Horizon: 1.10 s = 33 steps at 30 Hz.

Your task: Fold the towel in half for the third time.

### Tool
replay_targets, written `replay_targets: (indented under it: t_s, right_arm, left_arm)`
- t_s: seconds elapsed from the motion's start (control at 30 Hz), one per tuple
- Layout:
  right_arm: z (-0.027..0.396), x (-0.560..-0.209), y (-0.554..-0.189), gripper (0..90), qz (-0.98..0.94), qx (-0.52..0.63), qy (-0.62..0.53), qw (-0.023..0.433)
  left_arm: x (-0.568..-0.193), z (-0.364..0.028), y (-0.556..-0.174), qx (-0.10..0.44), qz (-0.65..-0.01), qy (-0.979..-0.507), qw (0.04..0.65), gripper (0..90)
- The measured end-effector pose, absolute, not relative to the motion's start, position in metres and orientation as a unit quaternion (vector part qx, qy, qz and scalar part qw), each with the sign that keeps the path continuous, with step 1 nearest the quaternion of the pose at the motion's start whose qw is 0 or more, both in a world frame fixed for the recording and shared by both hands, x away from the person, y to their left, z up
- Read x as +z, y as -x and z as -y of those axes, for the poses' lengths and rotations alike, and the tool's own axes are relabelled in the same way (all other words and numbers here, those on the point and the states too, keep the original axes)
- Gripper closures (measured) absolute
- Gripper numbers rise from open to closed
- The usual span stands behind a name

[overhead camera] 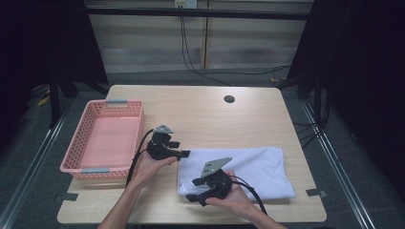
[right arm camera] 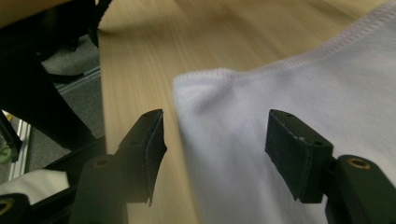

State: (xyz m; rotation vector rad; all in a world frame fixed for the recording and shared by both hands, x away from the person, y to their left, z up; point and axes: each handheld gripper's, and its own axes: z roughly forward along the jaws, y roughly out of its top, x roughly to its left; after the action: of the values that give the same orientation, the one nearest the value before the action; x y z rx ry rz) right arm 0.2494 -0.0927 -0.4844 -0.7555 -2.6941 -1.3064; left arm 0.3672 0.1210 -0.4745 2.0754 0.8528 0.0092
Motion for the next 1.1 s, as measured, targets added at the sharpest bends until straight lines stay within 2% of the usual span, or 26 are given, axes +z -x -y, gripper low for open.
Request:
replay_targets:
  t_s: [0.23,0.4,0.6,0.8,0.97,1.0,1.07,1.1]
  right_arm:
    - [0.079,-0.498,-0.257,39.1,0.882,-0.411,0.230,0.019]
    - [0.076,-0.500,-0.250,39.1,0.890,-0.402,0.215,-0.013]
    - [0.078,-0.503,-0.245,39.2,0.887,-0.413,0.207,-0.029]
    - [0.073,-0.504,-0.238,39.2,0.898,-0.397,0.178,-0.070]
    - [0.072,-0.504,-0.235,39.8,0.898,-0.393,0.178,-0.082]
    - [0.072,-0.504,-0.236,41.6,0.898,-0.394,0.179,-0.083]
    - [0.073,-0.504,-0.237,51.9,0.896,-0.393,0.187,-0.091]
    - [0.074,-0.504,-0.238,53.5,0.895,-0.394,0.188,-0.093]
  left_arm:
    - [-0.477,-0.128,-0.370,0.007,-0.358,-0.825,0.438,34.2]
    - [-0.481,-0.131,-0.373,0.011,-0.366,-0.824,0.433,34.0]
    - [-0.489,-0.129,-0.378,0.007,-0.370,-0.829,0.419,33.2]
    - [-0.493,-0.125,-0.378,0.010,-0.371,-0.835,0.407,32.3]
    - [-0.495,-0.121,-0.377,0.009,-0.367,-0.840,0.401,31.3]
    - [-0.496,-0.119,-0.376,0.008,-0.364,-0.842,0.399,31.3]
    - [-0.498,-0.117,-0.375,0.005,-0.361,-0.846,0.392,31.2]
    - [-0.499,-0.115,-0.374,0.007,-0.354,-0.851,0.388,31.3]
